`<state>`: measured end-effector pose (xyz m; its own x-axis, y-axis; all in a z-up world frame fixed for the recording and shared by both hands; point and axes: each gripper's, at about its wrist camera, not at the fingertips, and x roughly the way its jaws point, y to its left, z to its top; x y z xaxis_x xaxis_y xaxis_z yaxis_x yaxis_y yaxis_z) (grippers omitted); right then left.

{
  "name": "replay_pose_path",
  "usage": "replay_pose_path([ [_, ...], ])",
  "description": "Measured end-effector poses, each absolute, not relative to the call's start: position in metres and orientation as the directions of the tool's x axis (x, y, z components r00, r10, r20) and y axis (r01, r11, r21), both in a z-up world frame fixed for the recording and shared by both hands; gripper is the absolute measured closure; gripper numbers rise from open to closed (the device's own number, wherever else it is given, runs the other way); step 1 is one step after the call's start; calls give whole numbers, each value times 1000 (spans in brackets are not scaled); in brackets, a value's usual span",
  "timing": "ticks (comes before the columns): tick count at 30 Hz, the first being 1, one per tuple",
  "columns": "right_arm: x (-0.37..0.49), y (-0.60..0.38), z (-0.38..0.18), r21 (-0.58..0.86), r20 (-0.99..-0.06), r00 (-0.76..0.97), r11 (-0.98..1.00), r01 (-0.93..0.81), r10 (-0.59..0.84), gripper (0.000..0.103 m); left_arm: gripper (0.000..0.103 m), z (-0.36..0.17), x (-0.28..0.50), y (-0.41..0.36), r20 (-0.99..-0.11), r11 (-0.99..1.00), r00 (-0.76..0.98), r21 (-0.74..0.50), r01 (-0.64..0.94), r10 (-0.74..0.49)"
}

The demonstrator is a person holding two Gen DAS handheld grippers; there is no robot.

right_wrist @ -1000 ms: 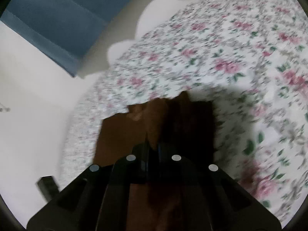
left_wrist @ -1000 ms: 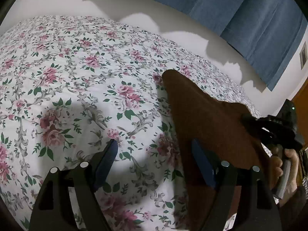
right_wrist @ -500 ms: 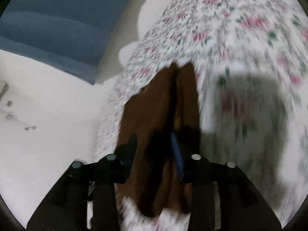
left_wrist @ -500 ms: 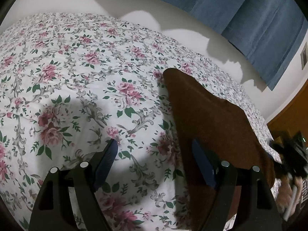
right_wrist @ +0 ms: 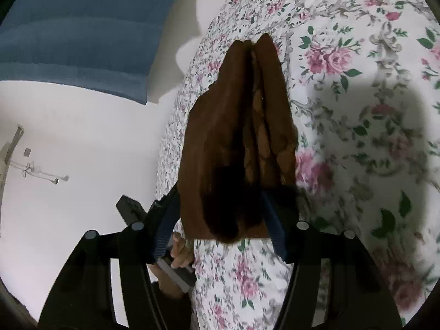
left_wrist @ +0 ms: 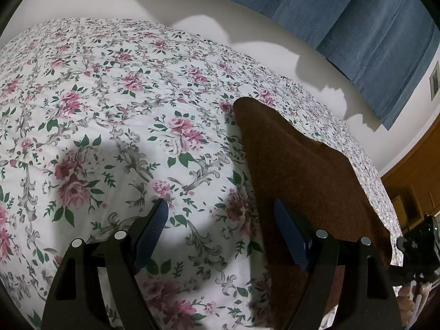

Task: Fold small clothes

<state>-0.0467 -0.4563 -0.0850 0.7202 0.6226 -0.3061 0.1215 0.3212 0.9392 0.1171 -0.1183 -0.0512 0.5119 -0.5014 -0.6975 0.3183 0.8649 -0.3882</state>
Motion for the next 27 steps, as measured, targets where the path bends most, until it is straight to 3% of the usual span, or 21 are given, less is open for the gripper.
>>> replay_pose_path([
  [2,-41,-454,-86,941,-304,717,318,121,627,58,25,-51,117,-118,-697,865,512,-388,318,-502],
  [4,-39,-452,-85,928,-332,711,348,129,620,82,25,-51,117,-118,-698,865,512,-388,318,-501],
  [6,-40,-453,-87,913,-366,712,380,149,599,94,25,-51,117,-119,-698,865,512,-388,319,-501],
  [11,-45,-458,-108,874,-448,704,437,215,551,97,25,-51,117,-119,-699,866,512,-385,318,-499],
  [27,-48,-463,-117,899,-379,728,415,142,571,100,25,-52,117,-119,-700,867,512,-384,318,-498],
])
